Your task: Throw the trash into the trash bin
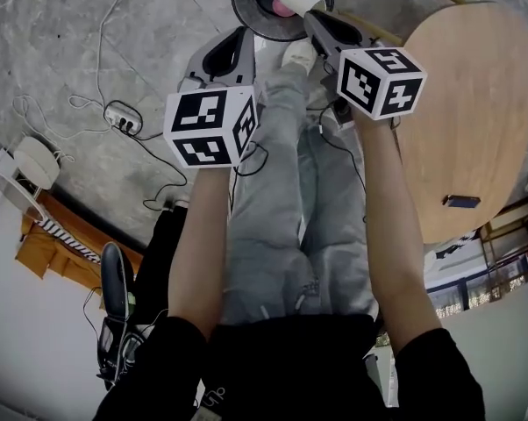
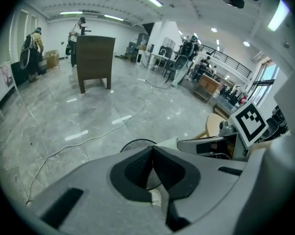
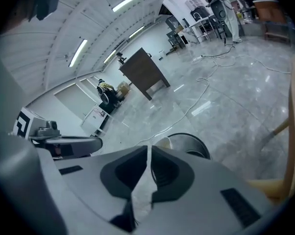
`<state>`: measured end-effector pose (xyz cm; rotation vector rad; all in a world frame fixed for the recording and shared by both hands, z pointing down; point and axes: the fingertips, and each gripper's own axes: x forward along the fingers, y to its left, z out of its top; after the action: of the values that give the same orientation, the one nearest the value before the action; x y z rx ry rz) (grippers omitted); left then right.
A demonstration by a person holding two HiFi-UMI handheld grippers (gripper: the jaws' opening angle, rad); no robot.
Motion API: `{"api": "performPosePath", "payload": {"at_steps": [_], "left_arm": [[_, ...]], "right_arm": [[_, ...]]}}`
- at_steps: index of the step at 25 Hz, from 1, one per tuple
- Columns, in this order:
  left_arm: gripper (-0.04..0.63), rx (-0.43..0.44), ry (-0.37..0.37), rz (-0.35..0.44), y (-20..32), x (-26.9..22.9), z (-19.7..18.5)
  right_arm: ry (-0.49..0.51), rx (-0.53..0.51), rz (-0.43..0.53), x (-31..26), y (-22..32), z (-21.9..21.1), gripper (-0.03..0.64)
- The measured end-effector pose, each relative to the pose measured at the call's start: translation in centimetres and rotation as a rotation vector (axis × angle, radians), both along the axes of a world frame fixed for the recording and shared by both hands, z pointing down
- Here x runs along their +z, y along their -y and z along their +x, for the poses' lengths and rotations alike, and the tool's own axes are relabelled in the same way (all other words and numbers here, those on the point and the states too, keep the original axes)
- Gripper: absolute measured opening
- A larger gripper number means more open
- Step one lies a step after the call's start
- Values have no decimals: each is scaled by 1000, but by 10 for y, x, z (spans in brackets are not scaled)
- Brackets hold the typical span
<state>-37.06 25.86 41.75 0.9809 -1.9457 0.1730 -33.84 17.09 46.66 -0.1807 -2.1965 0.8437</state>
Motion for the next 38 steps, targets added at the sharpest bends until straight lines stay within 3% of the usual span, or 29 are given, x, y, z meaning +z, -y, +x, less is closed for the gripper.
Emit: {"api": "performPosePath", "payload": {"at_steps": [2, 4, 9, 15, 21, 30, 38], "left_arm": [[8, -3, -4, -6, -4, 3, -2], [8, 2, -9, -8, -5, 4, -4], [8, 45, -26, -10, 10, 0, 21], [8, 141, -22, -6, 45, -4, 40], [8, 249, -7, 8, 88, -13, 58], [8, 427, -8, 16, 149, -21, 125], [8, 608, 0, 34, 210, -32, 206]], "right_arm": [[-30, -15, -2, 11, -7, -2, 37], [-58, -32, -9, 20, -12, -2, 113], [-63, 10, -28, 14, 2, 21, 109], [-26, 140, -38, 0, 41, 54, 28], [39, 231, 3, -25, 79, 84, 15], [73, 423, 78, -51, 134, 164, 12], [69, 628, 117, -66, 179, 263, 11]]}}
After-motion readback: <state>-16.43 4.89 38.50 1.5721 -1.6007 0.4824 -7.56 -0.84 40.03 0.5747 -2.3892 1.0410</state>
